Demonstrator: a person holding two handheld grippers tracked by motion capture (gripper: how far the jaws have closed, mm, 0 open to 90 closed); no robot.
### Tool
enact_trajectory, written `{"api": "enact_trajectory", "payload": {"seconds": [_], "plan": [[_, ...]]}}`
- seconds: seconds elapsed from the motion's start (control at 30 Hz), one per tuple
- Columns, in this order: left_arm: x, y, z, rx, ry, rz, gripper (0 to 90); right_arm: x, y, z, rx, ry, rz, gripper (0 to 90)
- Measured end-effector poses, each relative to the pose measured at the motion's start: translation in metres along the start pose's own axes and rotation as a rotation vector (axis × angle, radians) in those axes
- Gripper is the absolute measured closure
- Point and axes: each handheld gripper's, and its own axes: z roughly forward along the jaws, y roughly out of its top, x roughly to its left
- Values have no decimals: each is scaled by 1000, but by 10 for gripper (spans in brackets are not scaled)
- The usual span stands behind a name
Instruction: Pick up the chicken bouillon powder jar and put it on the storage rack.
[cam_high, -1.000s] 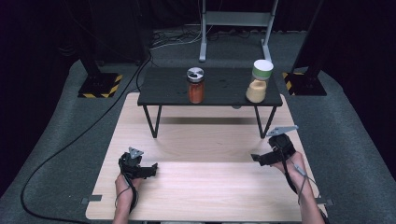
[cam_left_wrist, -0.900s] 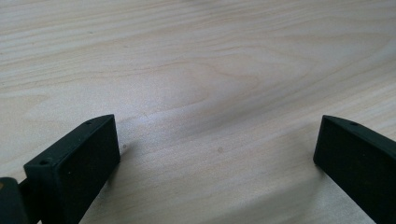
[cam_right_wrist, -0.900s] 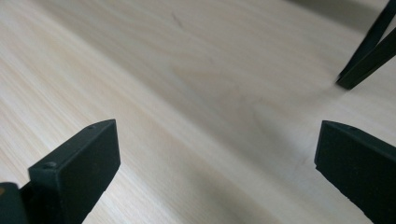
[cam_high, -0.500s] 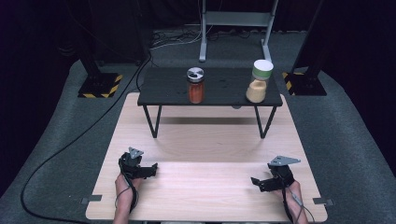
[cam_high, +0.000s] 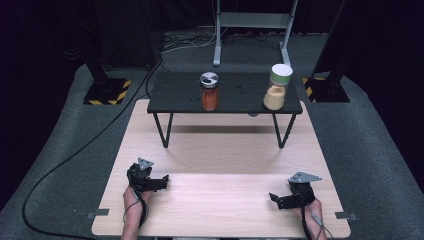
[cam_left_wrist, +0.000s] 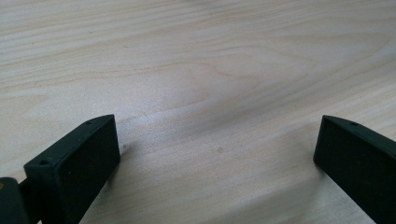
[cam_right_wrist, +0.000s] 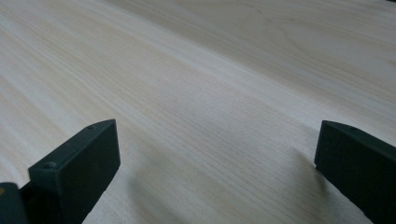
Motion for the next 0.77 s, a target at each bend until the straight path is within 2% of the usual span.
{"api": "enact_trajectory", "payload": {"seconds": [0.1, 0.23, 0.53, 0.7, 0.77], "plan": [[0, 0, 0, 0, 0, 0, 1, 0, -1, 0, -7, -6, 10, 0], [0, 0, 0, 0, 0, 0, 1, -4, 1, 1, 4, 10, 25, 0], [0, 0, 0, 0, 0, 0, 1, -3, 2, 1, 12, 5, 19, 0], [0, 0, 0, 0, 0, 0, 1, 1, 3, 1, 14, -27, 32, 0], [0, 0, 0, 0, 0, 0, 1, 8, 5, 3, 25, -58, 16, 0]]}}
